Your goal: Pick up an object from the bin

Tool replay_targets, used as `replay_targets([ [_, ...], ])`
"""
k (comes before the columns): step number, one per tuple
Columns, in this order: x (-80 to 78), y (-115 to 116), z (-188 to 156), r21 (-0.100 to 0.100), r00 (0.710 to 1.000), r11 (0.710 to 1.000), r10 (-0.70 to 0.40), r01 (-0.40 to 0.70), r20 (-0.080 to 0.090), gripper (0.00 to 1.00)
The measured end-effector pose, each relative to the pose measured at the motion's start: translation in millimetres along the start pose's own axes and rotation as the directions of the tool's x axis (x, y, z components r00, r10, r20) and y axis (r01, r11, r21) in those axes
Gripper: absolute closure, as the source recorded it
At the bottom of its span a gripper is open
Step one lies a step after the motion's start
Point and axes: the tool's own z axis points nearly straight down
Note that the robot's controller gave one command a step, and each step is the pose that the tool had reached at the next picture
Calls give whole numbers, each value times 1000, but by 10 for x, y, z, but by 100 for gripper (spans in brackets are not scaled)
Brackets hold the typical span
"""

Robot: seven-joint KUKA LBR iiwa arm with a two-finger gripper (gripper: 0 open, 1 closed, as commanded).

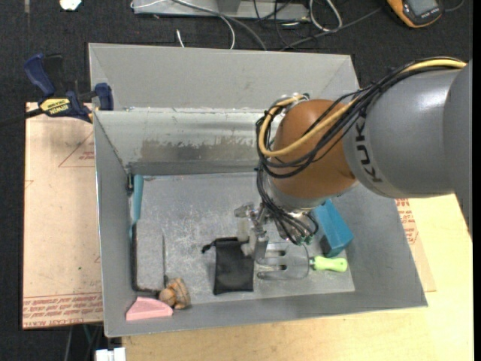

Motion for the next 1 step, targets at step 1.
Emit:
replay_targets([
  [1, 255, -52, -772, 0, 1000, 1000, -16, 16, 1, 100],
])
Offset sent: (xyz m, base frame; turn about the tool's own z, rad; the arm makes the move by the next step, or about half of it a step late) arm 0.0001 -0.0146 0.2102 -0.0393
